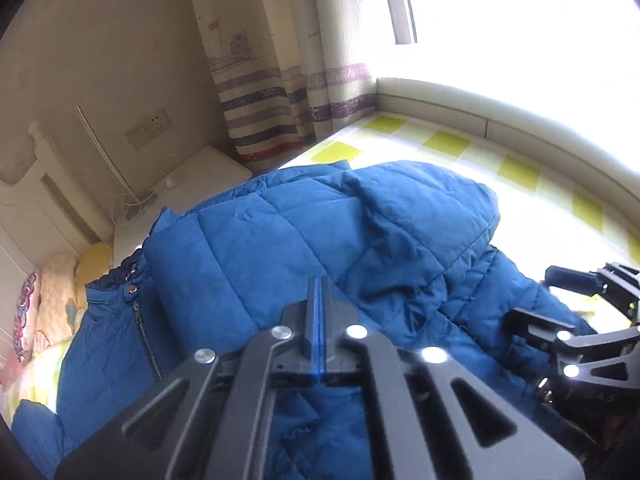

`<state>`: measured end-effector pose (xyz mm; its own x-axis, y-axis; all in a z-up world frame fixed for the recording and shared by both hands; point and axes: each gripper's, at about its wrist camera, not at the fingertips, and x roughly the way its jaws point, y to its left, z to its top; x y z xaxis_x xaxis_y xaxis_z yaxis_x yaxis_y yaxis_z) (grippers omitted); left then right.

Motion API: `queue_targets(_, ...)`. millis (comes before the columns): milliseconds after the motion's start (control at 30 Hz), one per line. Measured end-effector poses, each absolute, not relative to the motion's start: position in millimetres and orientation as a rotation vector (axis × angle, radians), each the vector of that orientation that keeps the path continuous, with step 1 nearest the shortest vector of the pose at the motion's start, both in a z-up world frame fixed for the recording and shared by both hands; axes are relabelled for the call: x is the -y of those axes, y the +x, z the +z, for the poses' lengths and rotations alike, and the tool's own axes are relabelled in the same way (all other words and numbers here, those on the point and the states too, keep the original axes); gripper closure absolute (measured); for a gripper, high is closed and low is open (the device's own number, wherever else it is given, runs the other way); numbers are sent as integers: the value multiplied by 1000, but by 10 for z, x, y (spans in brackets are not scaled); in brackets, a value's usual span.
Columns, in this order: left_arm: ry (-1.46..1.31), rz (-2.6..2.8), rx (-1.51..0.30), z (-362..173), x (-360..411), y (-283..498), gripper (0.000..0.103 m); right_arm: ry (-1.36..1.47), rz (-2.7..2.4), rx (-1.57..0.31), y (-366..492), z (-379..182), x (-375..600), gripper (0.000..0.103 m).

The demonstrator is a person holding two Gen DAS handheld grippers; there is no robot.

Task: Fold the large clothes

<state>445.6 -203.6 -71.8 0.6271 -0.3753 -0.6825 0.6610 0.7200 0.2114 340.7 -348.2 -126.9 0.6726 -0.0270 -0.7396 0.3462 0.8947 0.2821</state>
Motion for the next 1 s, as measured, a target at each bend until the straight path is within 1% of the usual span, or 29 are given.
queue_targets(33, 478, -646, -636, -670, 2026, 4391, 103, 422, -218, -812, 3408, -1269, 3480, 35)
queue_targets(67, 512, -667, -632, -657, 2068, 4325, 84, 421, -219, -813, 3408, -1268, 3478, 35)
queue_targets(100, 568, -684, -635, -671, 2151, 4255, 60, 420, -220, -813, 3408, -1268, 3475, 35)
queue_targets(133, 637, -680, -605, -699, 2240, 4167, 4, 420, -221, -813, 3408, -1268, 3477, 35)
queue_targets(167, 697, -666, -553, -721, 2321, 4085, 6, 428, -230, -811, 3396, -1270, 3492, 39)
queue_targets(200, 721, -653, -557, -739, 2367, 4096, 8, 440, -224, -804, 3383, -1270, 3508, 39)
queue_targets(233, 710, -644, -595, -750, 2391, 4182, 12, 451, -218, -798, 3373, -1272, 3522, 39)
queue_targets(267, 685, -642, -619, -758, 2404, 4281, 22, 453, -214, -797, 3370, -1271, 3525, 38)
queue_targets(300, 670, -640, -643, -778, 2420, 4371, 28, 450, -215, -798, 3373, -1270, 3523, 38)
queue_targets(333, 685, -652, -670, -828, 2462, 4436, 38, 446, -215, -800, 3374, -1271, 3521, 37)
queue_targets(367, 726, -676, -682, -892, 2503, 4418, 41, 445, -213, -801, 3373, -1270, 3519, 36)
queue_targets(433, 812, -708, -668, -998, 2592, 4365, 41, 457, -207, -793, 3358, -1268, 3539, 36)
queue_targets(500, 842, -782, -683, -1050, 2652, 4317, 40, 503, -216, -752, 3282, -1254, 3623, 36)
queue_targets(533, 869, -804, -688, -1083, 2688, 4295, 37, 539, -213, -717, 3217, -1245, 3682, 36)
queue_targets(600, 965, -786, -636, -1176, 2762, 4225, 34, 589, -233, -674, 3120, -1245, 3770, 36)
queue_targets(633, 984, -769, -614, -1200, 2795, 4223, 33, 597, -238, -672, 3108, -1248, 3780, 36)
queue_targets(700, 927, -766, -630, -1172, 2814, 4289, 36, 584, -227, -688, 3143, -1248, 3759, 36)
queue_targets(733, 886, -780, -641, -1142, 2806, 4318, 39, 577, -224, -691, 3154, -1243, 3743, 36)
queue_targets(767, 853, -787, -645, -1109, 2789, 4341, 51, 576, -223, -691, 3154, -1241, 3742, 36)
queue_targets(800, 820, -795, -652, -1078, 2771, 4360, 59, 579, -225, -691, 3152, -1242, 3748, 36)
queue_targets(867, 738, -801, -663, -1000, 2706, 4385, 84, 584, -228, -691, 3144, -1249, 3754, 36)
queue_targets(933, 598, -783, -642, -846, 2537, 4432, 89, 577, -229, -685, 3124, -1240, 3745, 36)
queue_targets(1000, 330, -770, -624, -572, 2142, 4523, 91, 559, -236, -673, 3109, -1210, 3719, 36)
